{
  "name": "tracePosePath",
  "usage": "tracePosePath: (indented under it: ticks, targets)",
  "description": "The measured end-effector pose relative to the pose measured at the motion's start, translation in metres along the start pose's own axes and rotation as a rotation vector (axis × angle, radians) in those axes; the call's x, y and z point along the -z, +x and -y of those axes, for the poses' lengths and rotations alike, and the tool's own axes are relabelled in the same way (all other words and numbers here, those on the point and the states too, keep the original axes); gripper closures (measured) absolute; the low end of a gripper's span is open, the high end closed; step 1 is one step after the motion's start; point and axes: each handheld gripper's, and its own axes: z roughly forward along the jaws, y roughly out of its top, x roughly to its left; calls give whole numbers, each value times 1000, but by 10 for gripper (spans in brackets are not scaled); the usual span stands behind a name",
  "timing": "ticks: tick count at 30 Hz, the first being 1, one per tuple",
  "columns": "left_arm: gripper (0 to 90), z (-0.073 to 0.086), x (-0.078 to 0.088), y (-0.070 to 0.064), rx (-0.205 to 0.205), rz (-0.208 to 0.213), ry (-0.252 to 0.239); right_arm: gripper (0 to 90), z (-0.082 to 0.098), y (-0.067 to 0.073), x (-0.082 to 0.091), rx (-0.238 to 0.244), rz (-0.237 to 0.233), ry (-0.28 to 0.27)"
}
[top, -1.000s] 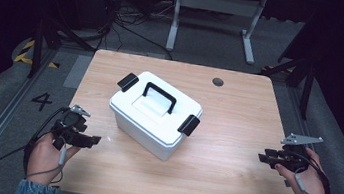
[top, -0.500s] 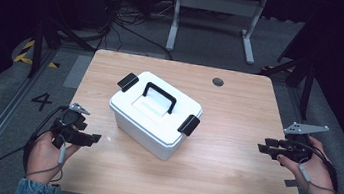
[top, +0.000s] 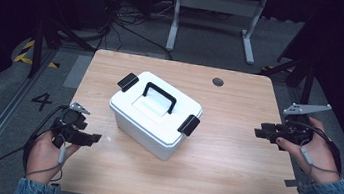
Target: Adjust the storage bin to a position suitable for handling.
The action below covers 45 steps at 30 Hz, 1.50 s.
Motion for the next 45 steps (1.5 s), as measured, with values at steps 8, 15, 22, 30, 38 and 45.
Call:
tracePosePath:
  ticks: [8, 15, 22, 30, 38, 45]
  targets:
    - [316, 1, 0, 1, 11, 1, 2, 593, -35, 7, -3, 36, -28, -3]
    - [315, 0, -2, 1, 2, 3, 8, 592, -59, 13, -9, 67, -47, -22]
    - [306, 0, -2, -1, 3, 2, 12, 576, -83, 25, -19, 65, -90, 0]
    - [306, 6, 1, -2, 4, -7, 14, 560, -107, 38, -37, 91, -115, 25]
    - [306, 12, 1, -2, 10, -15, 24, 544, -126, 51, -54, 90, -142, 23]
    - [306, 13, 2, -1, 13, -15, 23, 537, -145, 64, -75, 77, -190, 16]
